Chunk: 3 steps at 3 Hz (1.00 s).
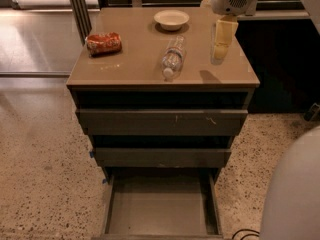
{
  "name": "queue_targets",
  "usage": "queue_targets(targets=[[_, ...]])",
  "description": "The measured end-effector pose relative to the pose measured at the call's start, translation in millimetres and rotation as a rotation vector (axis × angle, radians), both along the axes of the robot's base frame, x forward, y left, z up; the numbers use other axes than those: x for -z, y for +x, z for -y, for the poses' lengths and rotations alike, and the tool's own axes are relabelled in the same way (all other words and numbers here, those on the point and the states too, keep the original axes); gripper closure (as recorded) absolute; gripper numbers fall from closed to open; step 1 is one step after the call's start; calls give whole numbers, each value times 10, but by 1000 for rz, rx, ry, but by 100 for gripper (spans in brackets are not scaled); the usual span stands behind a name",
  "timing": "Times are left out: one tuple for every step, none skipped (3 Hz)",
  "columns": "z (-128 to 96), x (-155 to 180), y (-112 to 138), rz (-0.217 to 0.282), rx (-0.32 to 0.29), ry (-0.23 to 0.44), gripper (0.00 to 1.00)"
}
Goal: Place water bottle into bottom drawer
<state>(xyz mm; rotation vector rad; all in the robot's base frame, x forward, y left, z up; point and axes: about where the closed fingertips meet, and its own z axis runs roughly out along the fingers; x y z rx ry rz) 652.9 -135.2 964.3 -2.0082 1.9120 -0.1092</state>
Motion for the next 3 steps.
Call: queue_targets(targets=[[-106, 354, 407, -40, -141, -7, 0], [-264, 597, 772, -7, -182, 43, 0], [-266, 598, 774, -7, -183, 43, 0]])
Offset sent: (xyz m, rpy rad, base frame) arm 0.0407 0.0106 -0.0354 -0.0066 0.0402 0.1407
